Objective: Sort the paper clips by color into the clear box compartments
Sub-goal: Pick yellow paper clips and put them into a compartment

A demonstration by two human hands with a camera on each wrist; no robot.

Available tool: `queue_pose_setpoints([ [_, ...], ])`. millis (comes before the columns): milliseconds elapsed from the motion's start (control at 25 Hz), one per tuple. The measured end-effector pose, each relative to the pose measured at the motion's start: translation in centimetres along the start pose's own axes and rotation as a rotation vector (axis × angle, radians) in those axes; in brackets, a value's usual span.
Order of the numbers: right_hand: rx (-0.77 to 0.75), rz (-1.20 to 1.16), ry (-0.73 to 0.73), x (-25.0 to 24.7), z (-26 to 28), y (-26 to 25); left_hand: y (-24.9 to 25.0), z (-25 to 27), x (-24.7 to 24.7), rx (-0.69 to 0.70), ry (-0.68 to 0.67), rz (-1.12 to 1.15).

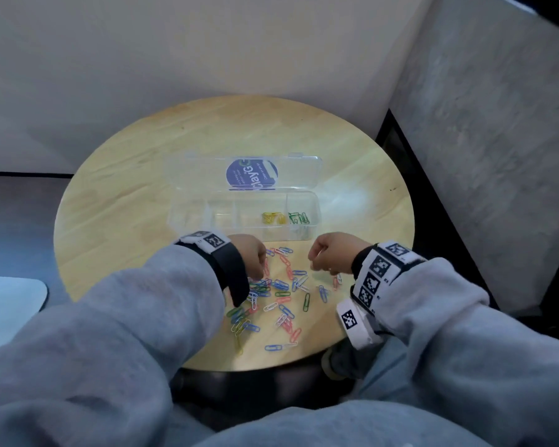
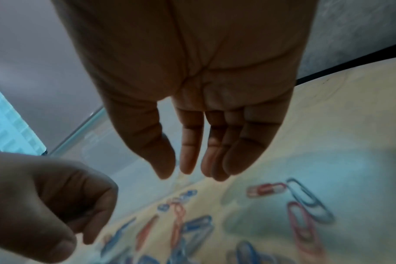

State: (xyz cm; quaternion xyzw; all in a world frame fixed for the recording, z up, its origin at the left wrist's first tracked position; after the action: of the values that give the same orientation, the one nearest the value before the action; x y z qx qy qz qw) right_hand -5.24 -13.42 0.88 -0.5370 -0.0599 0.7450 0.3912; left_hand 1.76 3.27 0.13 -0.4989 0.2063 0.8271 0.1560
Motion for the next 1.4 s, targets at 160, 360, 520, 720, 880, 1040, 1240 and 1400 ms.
queue_pose_setpoints([
  [160, -0.069, 0.224, -0.012, 1.9, 0.7, 0.1, -0.8, -0.3, 1.8, -0.103, -0.113, -0.145],
  [360, -0.114, 0.334, -0.014, 3.2, 0.9, -0.3, 0.5, 0.9, 2.8, -0.114, -0.132, -0.207],
  [520, -0.170, 0.429, -0.012, 3.7, 0.7, -0.2, 0.9, 0.9, 3.4, -0.142, -0.107, -0.229],
  [720, -0.157, 0.501, -0.027, 4.5, -0.3, 0.1, 0.9, 0.9, 3.5, -0.083, -0.031, -0.129],
  [880, -0.085, 0.398, 0.000, 4.2, -0.3, 0.5, 1.2, 1.0, 3.9, -0.041, -0.018, -0.062],
  [1040, 0.017, 0.166, 0.041, 3.5, -0.1, 1.4, 1.6, 0.8, 4.3, 0.011, -0.011, -0.083],
  [1240, 0.114, -0.132, 0.035, 2.4, -0.1, 2.7, 1.7, 1.2, 4.4, 0.022, 0.004, -0.075],
  [1400, 0.242, -0.431, -0.012, 1.9, -0.4, 4.0, 2.0, 1.6, 3.8, 0.053, -0.007, -0.100],
])
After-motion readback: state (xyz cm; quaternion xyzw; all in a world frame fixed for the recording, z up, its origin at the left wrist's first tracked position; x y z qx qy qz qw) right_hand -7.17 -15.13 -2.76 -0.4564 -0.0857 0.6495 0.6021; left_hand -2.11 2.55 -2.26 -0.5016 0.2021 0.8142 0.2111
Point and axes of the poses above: each hand's wrist, its own z-axis away from the middle knuckle, its own x-axis out of the palm, y = z × x, the point moved 1 cm from there along -z, towards the middle knuckle, and after that the axes turned 14 degrees about y, right-handed, at the moved point
